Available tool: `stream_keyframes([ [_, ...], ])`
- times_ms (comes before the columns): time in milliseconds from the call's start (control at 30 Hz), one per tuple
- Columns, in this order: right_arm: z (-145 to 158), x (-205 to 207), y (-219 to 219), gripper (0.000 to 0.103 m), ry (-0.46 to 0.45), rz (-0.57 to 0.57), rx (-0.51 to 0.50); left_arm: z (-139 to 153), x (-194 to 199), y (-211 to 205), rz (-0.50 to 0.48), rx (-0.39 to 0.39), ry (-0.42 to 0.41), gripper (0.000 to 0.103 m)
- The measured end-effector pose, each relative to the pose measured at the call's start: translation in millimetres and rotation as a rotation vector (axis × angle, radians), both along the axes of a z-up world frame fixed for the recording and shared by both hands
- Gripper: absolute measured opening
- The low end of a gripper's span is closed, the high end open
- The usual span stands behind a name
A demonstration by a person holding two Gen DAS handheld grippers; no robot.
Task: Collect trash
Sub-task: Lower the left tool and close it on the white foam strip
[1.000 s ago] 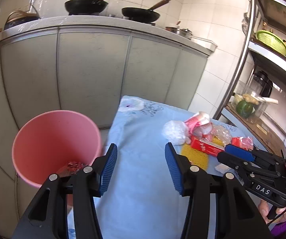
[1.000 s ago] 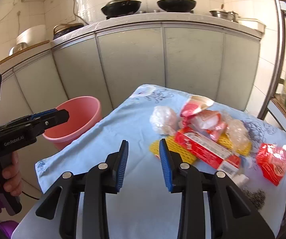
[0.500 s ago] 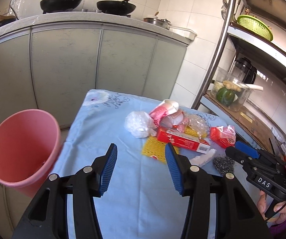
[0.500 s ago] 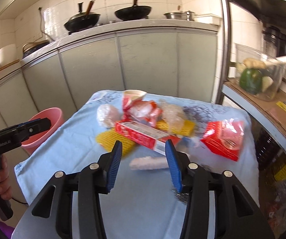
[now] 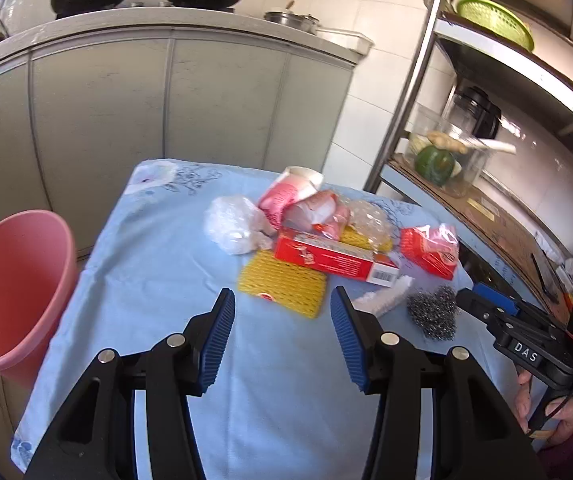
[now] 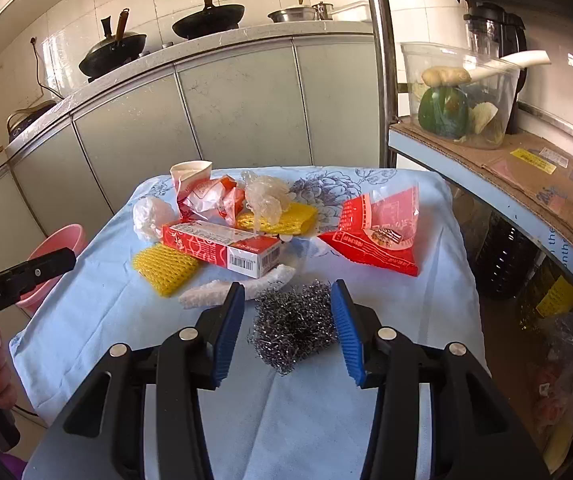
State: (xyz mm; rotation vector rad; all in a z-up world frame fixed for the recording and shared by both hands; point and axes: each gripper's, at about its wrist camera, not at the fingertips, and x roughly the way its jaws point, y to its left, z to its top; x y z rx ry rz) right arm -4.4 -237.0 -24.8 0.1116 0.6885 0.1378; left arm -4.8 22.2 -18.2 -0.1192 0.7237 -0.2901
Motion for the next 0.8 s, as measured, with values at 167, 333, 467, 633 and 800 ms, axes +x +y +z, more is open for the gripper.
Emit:
stream_keyframes([
  [167,-3.7,1.2,-6.0,0.046,0.007,-0.003,0.011,-6.5,5.2,-30.8,-0.107,0.036,0.016,0.049],
  [333,-9.6,3.7,-13.9,0.046,0.034,-0.012,0.038,-18.0,15.0,-68.0,-0.232,0.141,0.027,0.049],
  [467,-11.8,4.6,-17.6,0.046,0.045,-0.015,0.044,-31.3,23.3,-91.1,-0.297,0.238,0.040,0.049],
  [633,-17.1,7.6,-21.4,0.046,0.075,-0.011,0.067,-45.0,34.2,-109.9,-0.339,0.322,0.052,0.049],
  [800,-22.0,9.7,-24.7,0.046,0.104,-0.008,0.094,-52.3,36.7,-125.8,-0.381,0.407,0.026,0.049],
])
